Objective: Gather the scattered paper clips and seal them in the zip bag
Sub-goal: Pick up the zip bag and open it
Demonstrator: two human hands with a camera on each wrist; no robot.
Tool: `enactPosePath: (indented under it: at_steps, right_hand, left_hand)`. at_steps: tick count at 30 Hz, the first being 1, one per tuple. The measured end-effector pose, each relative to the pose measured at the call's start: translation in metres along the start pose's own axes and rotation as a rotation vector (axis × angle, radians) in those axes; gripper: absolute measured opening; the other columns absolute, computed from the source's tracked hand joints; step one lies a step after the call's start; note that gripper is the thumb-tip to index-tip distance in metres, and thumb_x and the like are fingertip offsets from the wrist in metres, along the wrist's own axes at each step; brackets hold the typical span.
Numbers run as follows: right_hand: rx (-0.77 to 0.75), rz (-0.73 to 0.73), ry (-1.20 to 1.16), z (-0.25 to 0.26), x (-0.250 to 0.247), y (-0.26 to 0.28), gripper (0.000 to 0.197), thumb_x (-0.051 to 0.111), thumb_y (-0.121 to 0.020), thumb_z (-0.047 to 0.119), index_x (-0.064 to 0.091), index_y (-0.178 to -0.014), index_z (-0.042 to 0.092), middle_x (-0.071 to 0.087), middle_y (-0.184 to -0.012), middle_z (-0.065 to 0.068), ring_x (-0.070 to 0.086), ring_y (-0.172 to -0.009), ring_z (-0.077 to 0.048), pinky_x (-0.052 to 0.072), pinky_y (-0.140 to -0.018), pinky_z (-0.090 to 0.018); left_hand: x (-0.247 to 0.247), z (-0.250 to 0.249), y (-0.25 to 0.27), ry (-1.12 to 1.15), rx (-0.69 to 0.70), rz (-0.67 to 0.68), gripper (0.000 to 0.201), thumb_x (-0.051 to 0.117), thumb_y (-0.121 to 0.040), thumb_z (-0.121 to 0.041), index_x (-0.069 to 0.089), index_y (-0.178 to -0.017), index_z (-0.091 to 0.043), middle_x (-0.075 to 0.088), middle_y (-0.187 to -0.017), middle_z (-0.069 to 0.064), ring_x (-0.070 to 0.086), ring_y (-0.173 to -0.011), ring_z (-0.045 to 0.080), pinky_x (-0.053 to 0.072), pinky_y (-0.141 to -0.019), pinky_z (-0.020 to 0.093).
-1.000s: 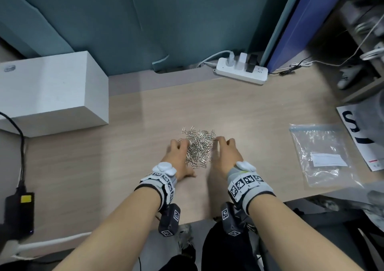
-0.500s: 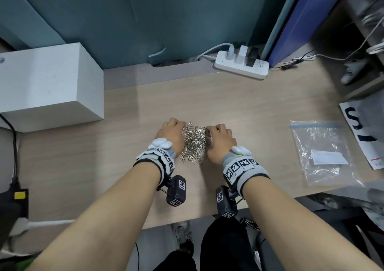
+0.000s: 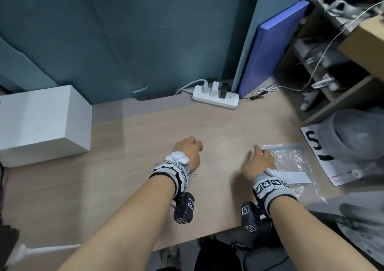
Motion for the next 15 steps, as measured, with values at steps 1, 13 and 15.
enactPosePath:
  at_steps: [1,13,15]
  right_hand:
    - [0.051,0.038,0.013,-0.012,-0.004,-0.010,0.077,0.056,-0.089,0.031,0.020,-0.156,0.025,0.032,-0.157,-0.014,0.030,-0.145,-0.037,0.036,-0.113,-0.050]
    - [-0.195,0.104,-0.251,-0.025,0.008,-0.047,0.029,0.069,-0.087,0.043,0.050,-0.100,0.025,0.059,-0.092,0.003,0.060,-0.084,-0.021,0.047,-0.074,-0.034]
    - [-0.159,0.091,-0.253,-0.021,0.009,-0.053,0.039,0.069,-0.089,0.045,0.047,-0.107,0.019,0.056,-0.097,-0.002,0.060,-0.084,-0.023,0.052,-0.077,-0.039]
  left_hand:
    - [-0.001,-0.012,-0.008,-0.008,0.001,0.016,0.044,0.048,-0.087,-0.004,0.059,-0.122,-0.028,0.053,-0.125,0.000,0.051,-0.110,0.027,0.043,-0.093,0.036]
    - [0.036,-0.095,-0.071,-0.015,-0.048,0.256,0.028,0.047,-0.096,-0.019,0.058,-0.122,-0.023,0.057,-0.122,0.002,0.062,-0.101,0.028,0.051,-0.091,0.037]
    - [0.035,-0.097,-0.074,-0.008,-0.082,0.280,0.028,0.047,-0.096,-0.017,0.059,-0.122,-0.023,0.058,-0.123,0.004,0.062,-0.102,0.029,0.051,-0.091,0.036]
Point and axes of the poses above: each hand's wrist, its own y-axis away from the middle knuckle, its own x-axis out of the palm, z = x × y, the point moved 3 cm from there along -y, towards the middle knuckle
